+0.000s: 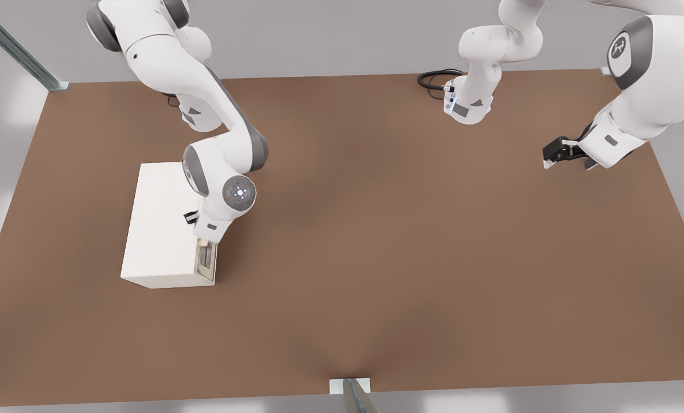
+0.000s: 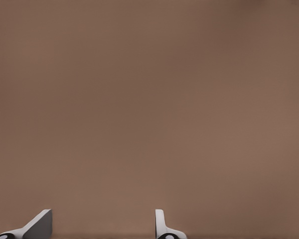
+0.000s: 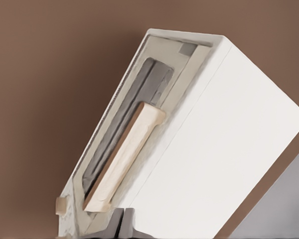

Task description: Keep left arm still and open the oven door with right arm

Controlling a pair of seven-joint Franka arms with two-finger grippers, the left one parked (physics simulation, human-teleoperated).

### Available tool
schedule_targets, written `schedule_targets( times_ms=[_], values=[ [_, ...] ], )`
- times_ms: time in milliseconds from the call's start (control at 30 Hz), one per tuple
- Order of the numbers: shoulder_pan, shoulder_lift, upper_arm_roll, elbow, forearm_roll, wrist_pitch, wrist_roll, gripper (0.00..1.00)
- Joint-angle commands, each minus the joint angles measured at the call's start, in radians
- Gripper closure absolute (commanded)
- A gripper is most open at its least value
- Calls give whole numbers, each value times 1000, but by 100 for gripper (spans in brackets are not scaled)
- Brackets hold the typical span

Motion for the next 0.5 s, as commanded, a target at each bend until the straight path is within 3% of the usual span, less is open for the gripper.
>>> schedule_targets(
  times_ms=[0,133,467],
  values=[
    [10,-3,1,-31,-34,81,319,79],
    [24,4,1,-92,-33,116,529,79],
    [3,-3,0,-163,-36,149,560,79]
  ],
)
